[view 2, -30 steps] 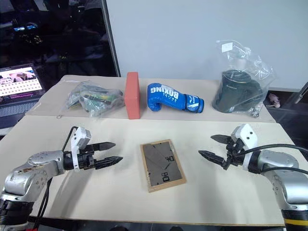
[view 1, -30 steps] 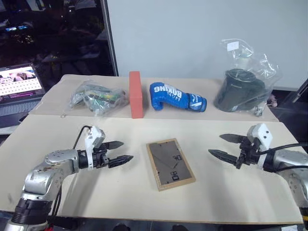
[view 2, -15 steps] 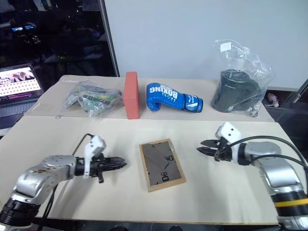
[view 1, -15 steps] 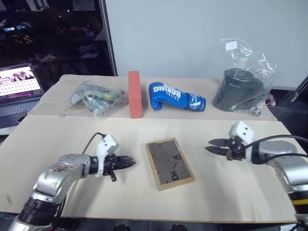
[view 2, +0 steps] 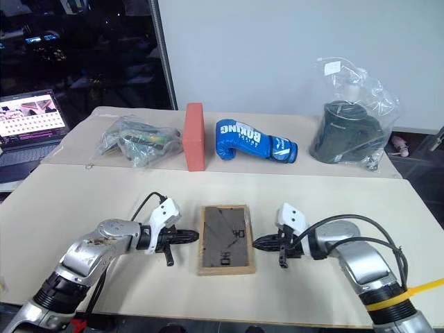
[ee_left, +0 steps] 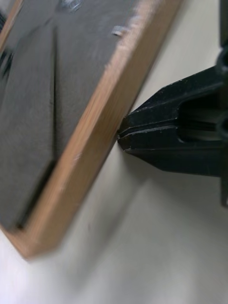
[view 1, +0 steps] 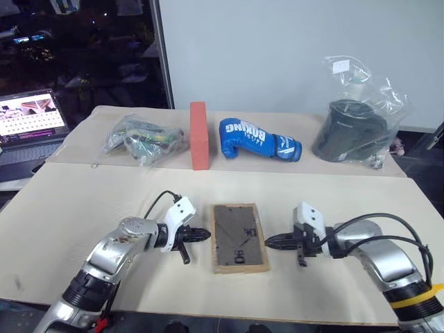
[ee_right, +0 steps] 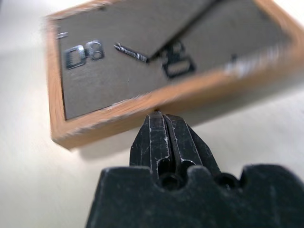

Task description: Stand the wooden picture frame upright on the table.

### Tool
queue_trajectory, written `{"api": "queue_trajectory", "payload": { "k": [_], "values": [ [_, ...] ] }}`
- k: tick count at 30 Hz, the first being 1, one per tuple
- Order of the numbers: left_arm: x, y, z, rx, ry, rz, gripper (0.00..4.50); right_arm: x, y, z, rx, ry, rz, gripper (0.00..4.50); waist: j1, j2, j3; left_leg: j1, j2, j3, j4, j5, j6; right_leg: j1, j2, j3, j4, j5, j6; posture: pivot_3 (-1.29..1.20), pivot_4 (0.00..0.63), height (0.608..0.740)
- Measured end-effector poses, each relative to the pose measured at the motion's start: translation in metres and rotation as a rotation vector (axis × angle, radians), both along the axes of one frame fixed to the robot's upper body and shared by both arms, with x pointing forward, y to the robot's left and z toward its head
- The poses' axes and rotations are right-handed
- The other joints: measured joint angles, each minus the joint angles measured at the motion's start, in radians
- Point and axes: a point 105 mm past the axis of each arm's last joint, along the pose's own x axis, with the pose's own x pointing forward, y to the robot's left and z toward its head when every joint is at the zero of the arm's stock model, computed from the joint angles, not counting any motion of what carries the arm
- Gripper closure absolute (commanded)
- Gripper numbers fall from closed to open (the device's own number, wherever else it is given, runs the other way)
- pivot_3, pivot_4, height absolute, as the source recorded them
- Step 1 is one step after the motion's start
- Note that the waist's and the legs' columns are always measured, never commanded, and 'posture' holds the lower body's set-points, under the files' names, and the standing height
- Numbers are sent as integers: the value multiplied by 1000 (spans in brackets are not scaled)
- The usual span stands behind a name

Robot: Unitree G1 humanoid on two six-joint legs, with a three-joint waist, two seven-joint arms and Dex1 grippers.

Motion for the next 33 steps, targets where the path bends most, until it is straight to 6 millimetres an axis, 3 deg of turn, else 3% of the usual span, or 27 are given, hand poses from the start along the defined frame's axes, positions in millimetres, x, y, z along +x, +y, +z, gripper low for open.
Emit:
{"api": "queue_trajectory", "payload": {
  "k": [7,11,14,16,17,24,29,33],
  "values": [
    [-4,26,2,-37,99,92,4500,3,-3,-2,-32,-15,-44,4453,0,0,0,0,0,0,-1,0,0,-1,0,0,0,0,0,0,150,686],
    [-22,45,8,-92,364,201,4500,11,-33,4,-80,-22,-122,4453,1,-1,2,-1,0,0,-1,0,0,-2,0,0,0,0,0,0,150,686],
    [-28,46,35,-322,552,212,3720,16,-63,17,-109,-48,-192,4500,7,-2,4,-1,0,0,-1,0,0,-2,0,-1,0,-4,6,0,150,686],
    [-31,41,44,-382,579,181,2987,15,-65,20,-99,-57,-188,4500,5,-2,3,-1,0,0,-1,0,0,-1,0,0,-1,-3,6,0,150,686],
    [-31,34,43,-411,605,177,2501,12,-65,15,-96,-41,-187,4500,5,-2,3,-1,0,0,-2,0,0,-1,0,0,-1,0,0,0,150,686],
    [-34,7,17,-370,720,178,49,6,-43,-6,-84,-29,-116,4500,-2,-3,4,0,0,-1,-2,0,0,0,0,0,-1,1,-1,0,150,686],
    [-38,-4,15,-407,795,124,49,8,-17,-13,-11,-38,-89,4500,-1,-2,4,0,-1,-1,-2,0,-1,0,0,0,-1,1,0,0,150,686],
    [-59,-24,23,-477,864,-33,49,11,-13,-13,2,-53,-106,4500,3,-3,4,0,0,-1,-2,0,-1,0,0,0,-1,1,0,0,150,686]
  ]
}}
